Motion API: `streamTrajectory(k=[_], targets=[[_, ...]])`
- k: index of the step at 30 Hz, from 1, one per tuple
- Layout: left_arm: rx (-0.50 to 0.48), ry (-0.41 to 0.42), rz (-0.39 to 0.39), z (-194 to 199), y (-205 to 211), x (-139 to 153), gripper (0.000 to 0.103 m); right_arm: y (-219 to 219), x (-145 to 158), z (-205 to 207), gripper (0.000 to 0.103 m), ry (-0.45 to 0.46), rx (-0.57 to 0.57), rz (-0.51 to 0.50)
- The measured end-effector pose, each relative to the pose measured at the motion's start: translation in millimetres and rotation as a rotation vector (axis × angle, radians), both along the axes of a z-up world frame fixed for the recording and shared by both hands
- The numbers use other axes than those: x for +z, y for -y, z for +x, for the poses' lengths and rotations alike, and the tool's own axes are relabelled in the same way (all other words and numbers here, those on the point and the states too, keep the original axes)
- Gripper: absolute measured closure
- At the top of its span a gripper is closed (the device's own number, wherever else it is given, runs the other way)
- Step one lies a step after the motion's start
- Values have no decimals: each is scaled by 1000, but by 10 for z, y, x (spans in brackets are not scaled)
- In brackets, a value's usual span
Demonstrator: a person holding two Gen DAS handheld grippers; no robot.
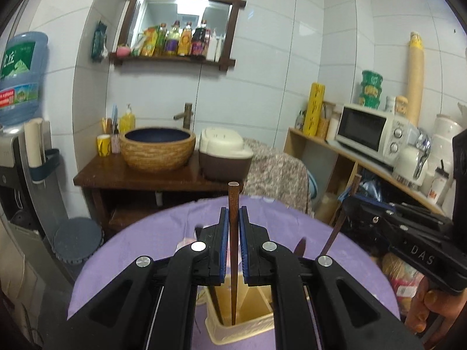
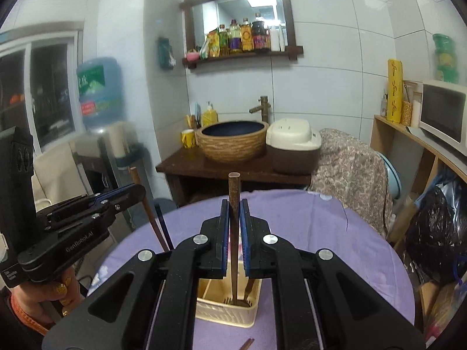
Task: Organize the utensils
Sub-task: 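Lower both held chopsticks into the cream holder and open both grippers, then withdraw both grippers from the holder back over the table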
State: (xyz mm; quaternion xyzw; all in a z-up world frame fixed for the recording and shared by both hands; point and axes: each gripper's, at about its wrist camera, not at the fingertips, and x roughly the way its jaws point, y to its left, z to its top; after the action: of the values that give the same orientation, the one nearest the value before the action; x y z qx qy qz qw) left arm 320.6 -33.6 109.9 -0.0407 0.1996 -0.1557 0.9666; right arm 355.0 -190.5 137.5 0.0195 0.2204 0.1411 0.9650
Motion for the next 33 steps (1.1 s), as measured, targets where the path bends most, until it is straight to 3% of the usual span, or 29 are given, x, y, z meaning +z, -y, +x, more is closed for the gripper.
streamTrajectory(k=[10,12,13,14,15,16,17,23,25,33], targets=[[22,-64,14,71,-87,-298,95,91,-367,99,95,-51,-23,34],[25,-61,6,38,-116,-295,94,103,-364,75,93,-35,-26,36],[24,-62,4,30,-124,-292,92,108,-359,47,87,-26,-27,35],[24,-63,0,2,-146,-282,81,112,-354,21,66,-18,-30,34],[30,-58,-5,-35,-168,-278,61,121,-347,-13,53,-8,-37,35],[44,-40,-17,-111,-211,-259,51,133,-334,-89,28,21,-53,41],[51,-20,-29,-188,-244,-249,39,139,-320,-174,23,55,-62,44],[49,67,-18,-672,-313,-269,14,107,-298,-613,7,134,-48,16],[47,91,-16,-879,-348,-320,6,85,-327,-778,6,150,-35,7],[61,50,26,-1317,-484,-711,5,95,-722,-1228,6,89,-7,14]])
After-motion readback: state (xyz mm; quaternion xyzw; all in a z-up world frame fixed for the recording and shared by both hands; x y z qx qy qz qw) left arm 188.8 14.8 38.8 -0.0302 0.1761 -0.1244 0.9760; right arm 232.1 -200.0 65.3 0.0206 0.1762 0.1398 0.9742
